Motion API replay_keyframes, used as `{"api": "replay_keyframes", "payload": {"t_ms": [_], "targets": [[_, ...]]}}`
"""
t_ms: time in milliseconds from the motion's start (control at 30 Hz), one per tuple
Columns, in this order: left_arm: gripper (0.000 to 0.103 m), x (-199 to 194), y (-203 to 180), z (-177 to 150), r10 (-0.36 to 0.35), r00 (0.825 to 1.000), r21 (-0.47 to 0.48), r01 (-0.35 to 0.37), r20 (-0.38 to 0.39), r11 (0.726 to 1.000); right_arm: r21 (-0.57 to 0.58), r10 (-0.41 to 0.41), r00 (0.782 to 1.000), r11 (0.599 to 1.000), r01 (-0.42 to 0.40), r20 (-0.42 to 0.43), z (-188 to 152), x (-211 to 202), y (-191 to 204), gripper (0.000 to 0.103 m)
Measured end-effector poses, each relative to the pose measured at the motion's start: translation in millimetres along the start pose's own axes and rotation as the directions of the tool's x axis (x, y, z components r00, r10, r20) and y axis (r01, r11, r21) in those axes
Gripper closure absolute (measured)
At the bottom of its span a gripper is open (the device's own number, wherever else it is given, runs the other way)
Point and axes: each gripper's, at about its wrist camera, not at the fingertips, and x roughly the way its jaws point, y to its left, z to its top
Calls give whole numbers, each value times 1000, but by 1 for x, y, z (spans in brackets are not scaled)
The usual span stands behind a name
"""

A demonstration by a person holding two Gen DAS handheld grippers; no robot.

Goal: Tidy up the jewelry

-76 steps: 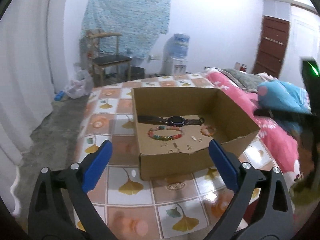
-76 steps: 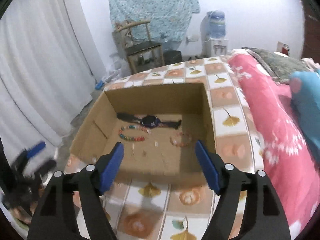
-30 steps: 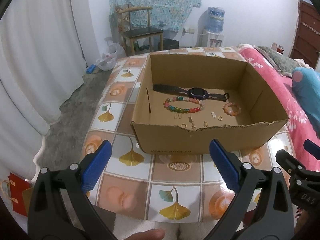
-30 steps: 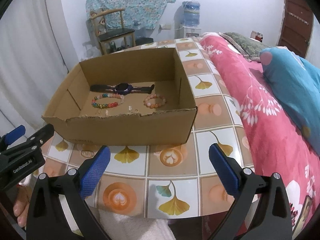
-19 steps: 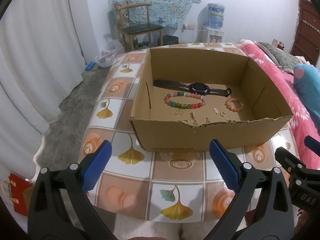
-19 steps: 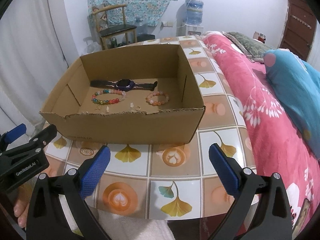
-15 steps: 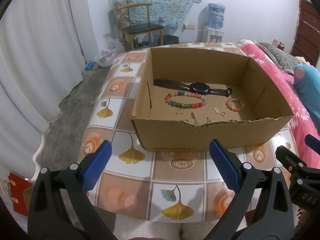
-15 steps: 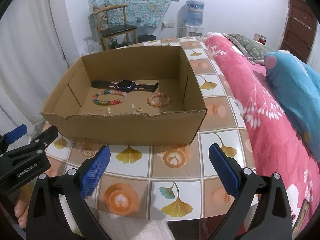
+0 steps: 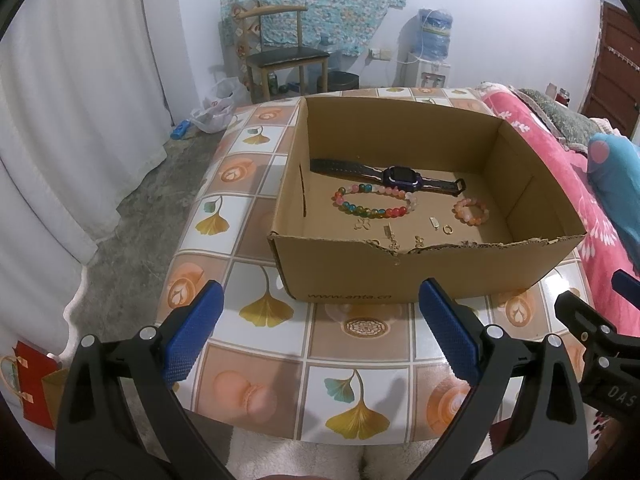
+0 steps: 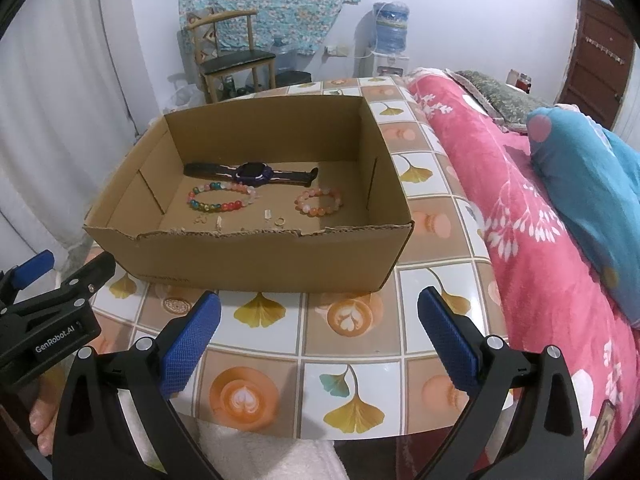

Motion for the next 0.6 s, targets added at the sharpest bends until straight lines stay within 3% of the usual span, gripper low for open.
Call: {"api": "replay_keyframes", "payload": {"t_ms": [600], "targets": [[8,-4,-5,1,-3,1000,3,3,4,1000,12,-3,1000,1000,3,6,0,-6,-5,7]]}}
